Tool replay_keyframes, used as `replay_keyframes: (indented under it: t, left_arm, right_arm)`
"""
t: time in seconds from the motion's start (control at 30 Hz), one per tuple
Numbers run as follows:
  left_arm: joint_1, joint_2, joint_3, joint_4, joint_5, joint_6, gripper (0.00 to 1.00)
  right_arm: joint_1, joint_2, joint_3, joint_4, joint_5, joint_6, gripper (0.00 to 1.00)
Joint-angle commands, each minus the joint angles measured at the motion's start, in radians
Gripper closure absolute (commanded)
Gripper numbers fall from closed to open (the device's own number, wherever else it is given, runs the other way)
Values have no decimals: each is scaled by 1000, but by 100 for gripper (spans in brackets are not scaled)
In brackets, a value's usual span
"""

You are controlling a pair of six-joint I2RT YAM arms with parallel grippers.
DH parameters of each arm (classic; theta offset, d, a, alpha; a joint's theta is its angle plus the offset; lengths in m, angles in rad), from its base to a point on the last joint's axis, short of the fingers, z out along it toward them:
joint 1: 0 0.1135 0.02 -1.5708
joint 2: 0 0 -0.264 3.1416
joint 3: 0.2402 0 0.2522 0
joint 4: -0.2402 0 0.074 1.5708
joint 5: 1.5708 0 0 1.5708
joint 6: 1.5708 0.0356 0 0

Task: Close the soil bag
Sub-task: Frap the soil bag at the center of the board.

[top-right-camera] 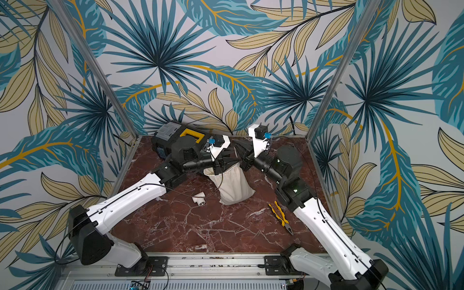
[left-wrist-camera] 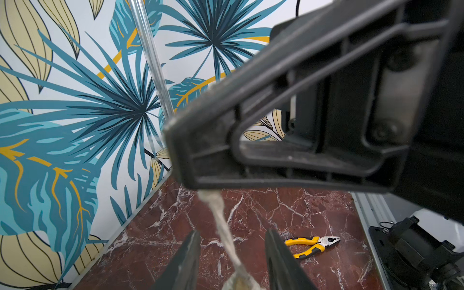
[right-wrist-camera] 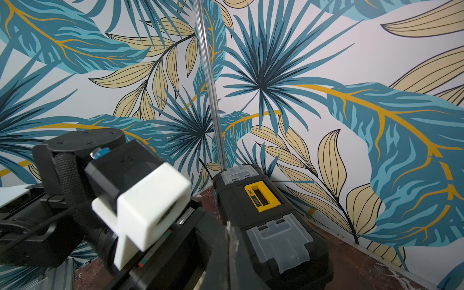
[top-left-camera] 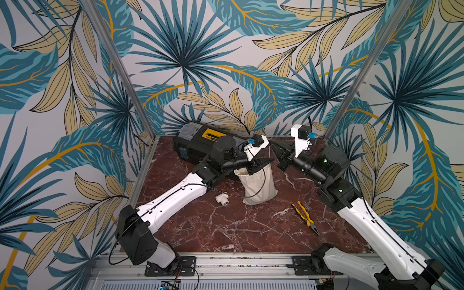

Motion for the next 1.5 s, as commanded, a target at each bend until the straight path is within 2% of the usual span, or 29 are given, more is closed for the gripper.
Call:
replay_keyframes:
  t: [0.0,0.07,0.17,0.43,0.8,1.07,1.47]
  left_arm:
    - [-2,19,43,-40,29,1,62]
    - [-1,22,44,-39,28,-1,70]
    - [-2,29,44,-35,31,-8,76]
    - [-1,50,61,-85,10,5,84]
    - [-2,61,139,-341,-76,86,89]
    - [-2,59,179,-492,-137,129,87]
    - [-1,50,190,-614,-231,163,87]
  right_arm:
    - [-1,-14,35,77,-21,22,100]
    - [-1,-16,36,82,-23,28,100]
    - [-1,-19,38,89,-20,37,100]
    - [-1,-34,53,95,-3,47,100]
    - [-1,-53,77,84,32,42,100]
    - [-1,-107,64,124,147,39,100]
    - [-1,-81,151,111,138,45,100]
